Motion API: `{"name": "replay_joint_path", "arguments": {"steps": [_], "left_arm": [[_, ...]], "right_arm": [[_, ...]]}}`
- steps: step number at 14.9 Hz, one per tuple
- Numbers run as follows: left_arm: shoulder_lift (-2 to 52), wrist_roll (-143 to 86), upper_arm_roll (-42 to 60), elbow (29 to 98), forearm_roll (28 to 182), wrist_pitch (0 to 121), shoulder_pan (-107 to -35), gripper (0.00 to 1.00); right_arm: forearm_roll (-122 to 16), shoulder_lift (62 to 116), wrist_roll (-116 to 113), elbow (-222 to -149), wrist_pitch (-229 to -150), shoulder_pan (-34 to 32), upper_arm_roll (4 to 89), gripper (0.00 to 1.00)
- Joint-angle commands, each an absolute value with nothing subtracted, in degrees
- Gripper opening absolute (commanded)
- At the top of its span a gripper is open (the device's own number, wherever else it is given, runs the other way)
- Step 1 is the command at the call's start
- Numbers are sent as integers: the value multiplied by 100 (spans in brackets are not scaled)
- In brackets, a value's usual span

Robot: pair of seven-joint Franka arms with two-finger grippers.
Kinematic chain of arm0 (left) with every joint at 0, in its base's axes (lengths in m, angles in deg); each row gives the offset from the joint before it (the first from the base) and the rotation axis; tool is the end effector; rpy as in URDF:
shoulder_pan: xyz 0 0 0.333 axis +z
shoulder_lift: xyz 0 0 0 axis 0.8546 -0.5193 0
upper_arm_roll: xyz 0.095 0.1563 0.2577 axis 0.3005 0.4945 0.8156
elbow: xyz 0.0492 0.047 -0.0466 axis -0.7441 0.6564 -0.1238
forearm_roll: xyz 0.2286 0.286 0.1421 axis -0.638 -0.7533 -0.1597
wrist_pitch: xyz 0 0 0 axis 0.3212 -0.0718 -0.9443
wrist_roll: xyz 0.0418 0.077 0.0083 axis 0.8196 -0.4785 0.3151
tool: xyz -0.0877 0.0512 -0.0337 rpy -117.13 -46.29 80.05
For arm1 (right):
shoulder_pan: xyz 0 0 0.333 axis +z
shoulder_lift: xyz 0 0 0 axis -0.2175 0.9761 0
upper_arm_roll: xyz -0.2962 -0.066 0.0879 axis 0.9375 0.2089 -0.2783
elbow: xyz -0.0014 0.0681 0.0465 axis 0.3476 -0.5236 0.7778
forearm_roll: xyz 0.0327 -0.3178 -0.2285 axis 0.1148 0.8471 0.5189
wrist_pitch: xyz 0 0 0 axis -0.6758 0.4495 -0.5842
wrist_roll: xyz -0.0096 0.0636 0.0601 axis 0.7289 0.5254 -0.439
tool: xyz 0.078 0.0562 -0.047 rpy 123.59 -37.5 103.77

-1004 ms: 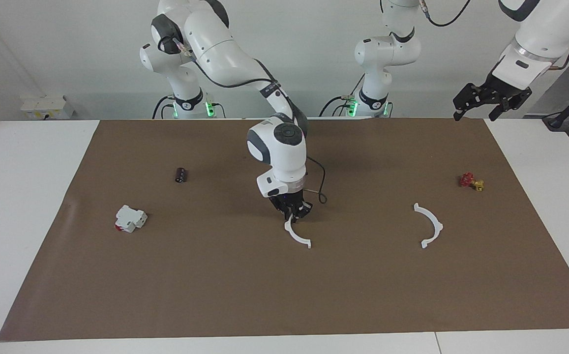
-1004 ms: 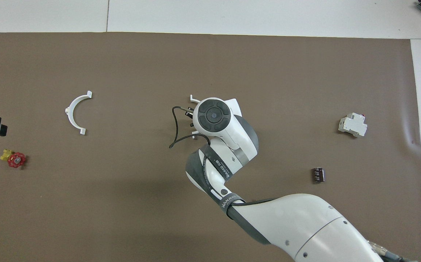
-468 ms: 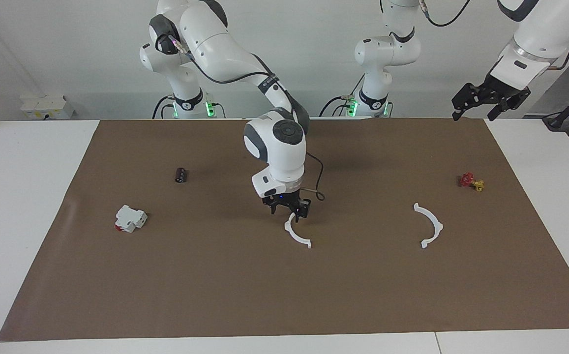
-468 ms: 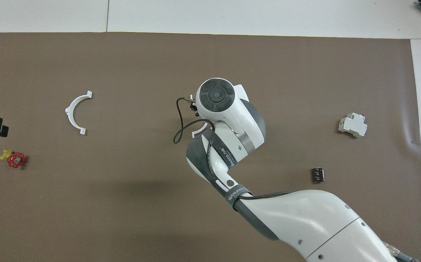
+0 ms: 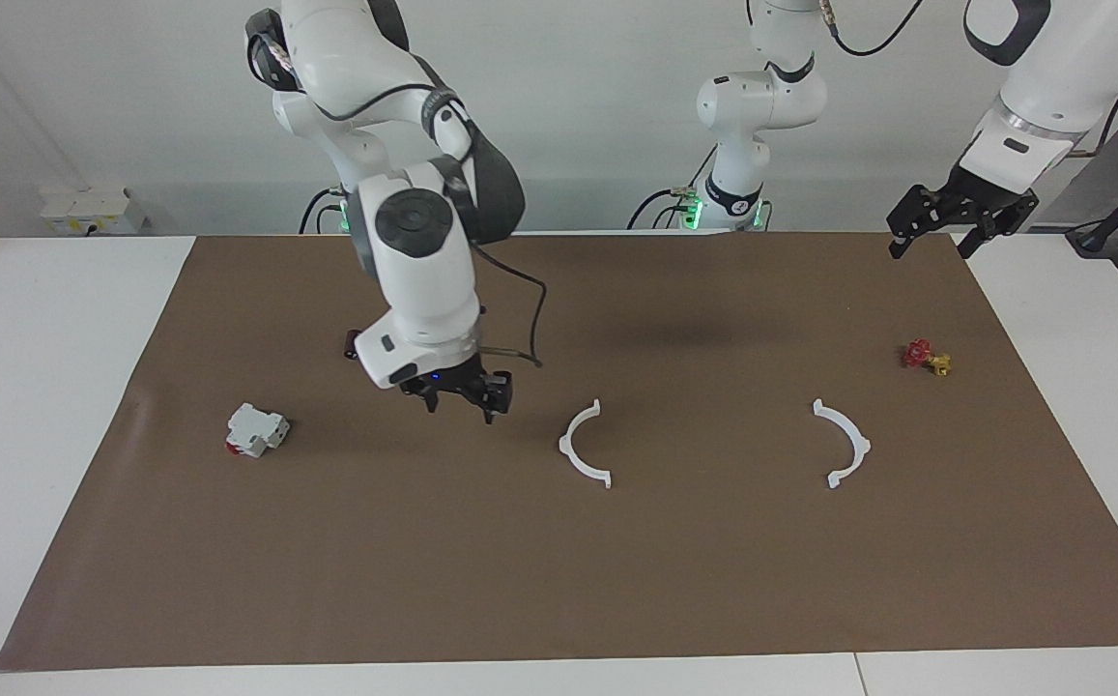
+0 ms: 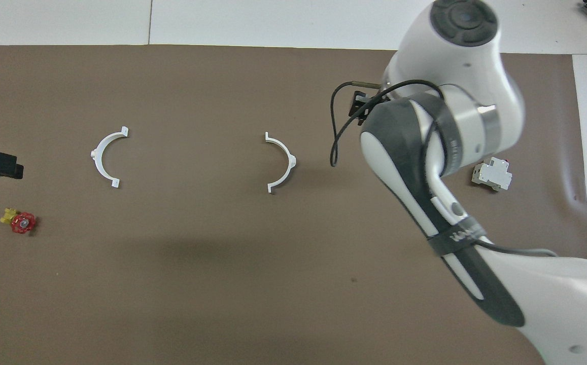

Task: Assemble drain pipe with both arms
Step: 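Release the clamp half at center while the left gripper reaches the other half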

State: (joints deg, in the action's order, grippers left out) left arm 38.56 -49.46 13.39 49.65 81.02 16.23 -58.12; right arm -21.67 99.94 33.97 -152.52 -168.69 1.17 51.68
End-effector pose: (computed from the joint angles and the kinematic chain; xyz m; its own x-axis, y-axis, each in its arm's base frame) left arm 0.5425 0.0143 0.6144 0.9973 -0.0681 0.0271 -0.0684 -0.9976 0.0116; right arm 0.6660 0.1848 0.5102 0.9809 -0.1943 -0.0098 -0.1943 -0.9809 -0.0018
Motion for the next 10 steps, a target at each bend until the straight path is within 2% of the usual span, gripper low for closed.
{"name": "replay_joint_path", "arguments": {"steps": [1,5,7,10], "left_arm": [[4028,-4968,1324,5593,8114,2412,-5819,95],[3555,-4968,1324,5892,8114,3230,-5863,95],[3212,-4968,1315,5928,8114,3634,-5871,96],[2842,-4976,1315,6278,8114,4555,-5863,96]], "right_arm": [[-2370,9399,2309,-15375,-16233,-586,5083,84],[-2370,8757,2024,-15576,-15573,-939,5100,97],[-2370,8493,1736,-15638,-15388,-1045,5100,99],[-2370,8369,1252,-15647,-15080,-1133,5135,100]]}}
